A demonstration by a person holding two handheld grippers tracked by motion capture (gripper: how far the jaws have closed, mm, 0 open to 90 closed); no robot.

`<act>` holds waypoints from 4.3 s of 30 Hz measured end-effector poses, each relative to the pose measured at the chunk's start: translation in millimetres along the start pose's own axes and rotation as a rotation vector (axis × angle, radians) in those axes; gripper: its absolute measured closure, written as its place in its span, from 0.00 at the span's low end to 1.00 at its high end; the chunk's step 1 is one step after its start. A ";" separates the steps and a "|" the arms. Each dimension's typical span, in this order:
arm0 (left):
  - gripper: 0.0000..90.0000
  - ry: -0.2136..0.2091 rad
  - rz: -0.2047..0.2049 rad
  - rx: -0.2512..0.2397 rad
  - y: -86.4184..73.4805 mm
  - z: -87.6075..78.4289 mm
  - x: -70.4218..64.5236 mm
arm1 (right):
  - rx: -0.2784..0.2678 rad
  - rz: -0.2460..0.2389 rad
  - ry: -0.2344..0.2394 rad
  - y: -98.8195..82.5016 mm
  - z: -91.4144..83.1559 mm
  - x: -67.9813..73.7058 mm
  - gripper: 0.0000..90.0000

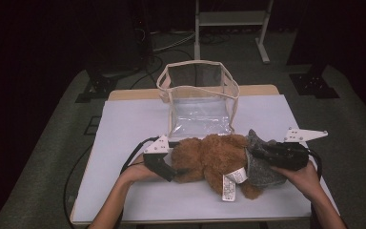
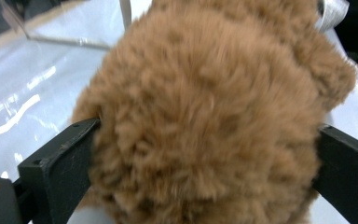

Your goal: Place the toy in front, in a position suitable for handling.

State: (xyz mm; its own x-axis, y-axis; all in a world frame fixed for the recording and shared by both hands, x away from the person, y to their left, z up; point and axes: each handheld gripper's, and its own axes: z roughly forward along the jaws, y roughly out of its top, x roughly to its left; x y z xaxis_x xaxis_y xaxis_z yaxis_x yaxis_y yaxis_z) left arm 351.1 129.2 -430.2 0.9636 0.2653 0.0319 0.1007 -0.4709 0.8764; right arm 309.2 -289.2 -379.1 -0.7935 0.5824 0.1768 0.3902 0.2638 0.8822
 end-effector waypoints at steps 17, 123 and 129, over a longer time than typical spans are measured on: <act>0.38 0.008 0.078 -0.051 27.2 11.1 -11.9 | -0.015 0.052 0.097 5.6 -0.1 -17.3 0.80; 0.16 0.070 0.035 0.091 15.2 -25.7 -26.1 | 0.167 0.139 0.075 -48.7 17.7 -14.1 0.80; 0.16 0.073 0.030 0.091 15.4 -24.7 -25.6 | 0.112 0.113 0.058 -32.7 -9.2 -12.1 0.80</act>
State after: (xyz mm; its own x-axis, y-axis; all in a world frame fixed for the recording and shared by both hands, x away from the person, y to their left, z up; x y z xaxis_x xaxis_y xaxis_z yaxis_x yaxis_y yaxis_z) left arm 321.8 135.9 -405.7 0.9464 0.3087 0.0950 0.0974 -0.5533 0.8273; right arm 301.7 -312.0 -406.1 -0.7661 0.5684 0.3001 0.5257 0.2854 0.8014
